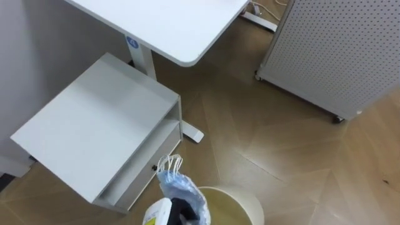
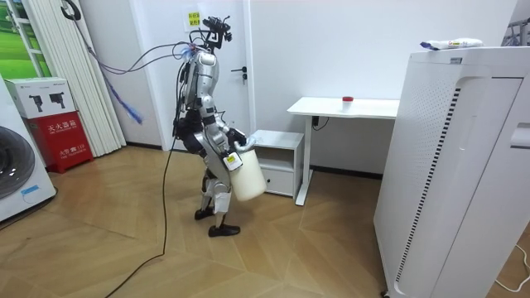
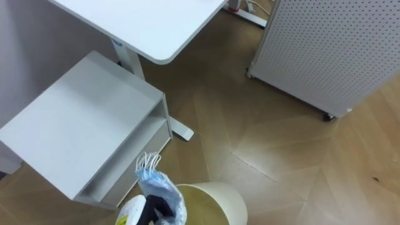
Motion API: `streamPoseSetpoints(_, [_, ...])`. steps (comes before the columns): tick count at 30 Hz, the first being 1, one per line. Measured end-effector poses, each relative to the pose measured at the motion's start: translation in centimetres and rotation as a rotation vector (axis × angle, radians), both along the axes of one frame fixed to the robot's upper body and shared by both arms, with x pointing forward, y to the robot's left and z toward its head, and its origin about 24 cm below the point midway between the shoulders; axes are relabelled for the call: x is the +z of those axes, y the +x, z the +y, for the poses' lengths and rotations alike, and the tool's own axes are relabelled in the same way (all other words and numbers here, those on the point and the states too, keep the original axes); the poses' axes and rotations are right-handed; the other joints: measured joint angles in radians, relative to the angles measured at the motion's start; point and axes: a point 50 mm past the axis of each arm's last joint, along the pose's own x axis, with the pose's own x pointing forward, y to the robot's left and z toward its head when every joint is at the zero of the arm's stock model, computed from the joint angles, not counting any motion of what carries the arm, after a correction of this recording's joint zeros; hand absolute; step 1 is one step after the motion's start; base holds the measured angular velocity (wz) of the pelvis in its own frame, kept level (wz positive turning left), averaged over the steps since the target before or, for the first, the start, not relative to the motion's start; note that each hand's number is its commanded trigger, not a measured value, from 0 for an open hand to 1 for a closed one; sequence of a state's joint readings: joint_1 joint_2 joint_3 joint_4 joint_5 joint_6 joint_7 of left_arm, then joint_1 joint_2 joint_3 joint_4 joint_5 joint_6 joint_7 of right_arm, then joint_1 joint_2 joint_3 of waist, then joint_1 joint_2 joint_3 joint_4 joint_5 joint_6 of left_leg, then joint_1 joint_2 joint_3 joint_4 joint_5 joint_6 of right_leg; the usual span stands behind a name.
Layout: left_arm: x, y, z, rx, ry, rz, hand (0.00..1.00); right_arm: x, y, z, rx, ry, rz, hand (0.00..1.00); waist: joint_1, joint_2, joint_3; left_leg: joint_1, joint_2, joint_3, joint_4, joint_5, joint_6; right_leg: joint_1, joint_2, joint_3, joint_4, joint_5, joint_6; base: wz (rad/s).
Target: Pick garbage
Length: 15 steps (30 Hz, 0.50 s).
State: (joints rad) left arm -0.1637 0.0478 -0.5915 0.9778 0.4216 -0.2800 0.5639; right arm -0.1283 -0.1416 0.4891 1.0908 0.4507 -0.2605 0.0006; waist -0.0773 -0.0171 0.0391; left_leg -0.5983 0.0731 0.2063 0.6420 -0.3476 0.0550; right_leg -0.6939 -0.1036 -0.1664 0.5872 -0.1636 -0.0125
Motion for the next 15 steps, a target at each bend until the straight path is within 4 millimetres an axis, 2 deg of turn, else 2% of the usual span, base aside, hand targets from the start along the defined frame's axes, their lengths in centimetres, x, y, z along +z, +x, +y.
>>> streamPoseSetpoints(6, [-0.6,-0.8,-0.8,-0.102,-0.003,0.078,0.0,0.0,0.0,0.3,0.034,-0.002,0.001,1.0,0.0,-0.001,0.0001,0.0,0.0,0.009,-0.007,0.0,0.001,-0.005,0.002,0.002,0.0,0.001,0.0,-0.01])
streamPoseSetpoints(15, [-1.6,-1.8,-0.5,-0.168,-0.008,0.203,0.0,0.0,0.0,0.4,0.04,0.002,0.001,1.0,-0.001,-0.003,0.0016,0.0,0.0,0.011,-0.002,0.0,0.001,-0.006,-0.001,0.002,0.0,0.001,0.001,0.0])
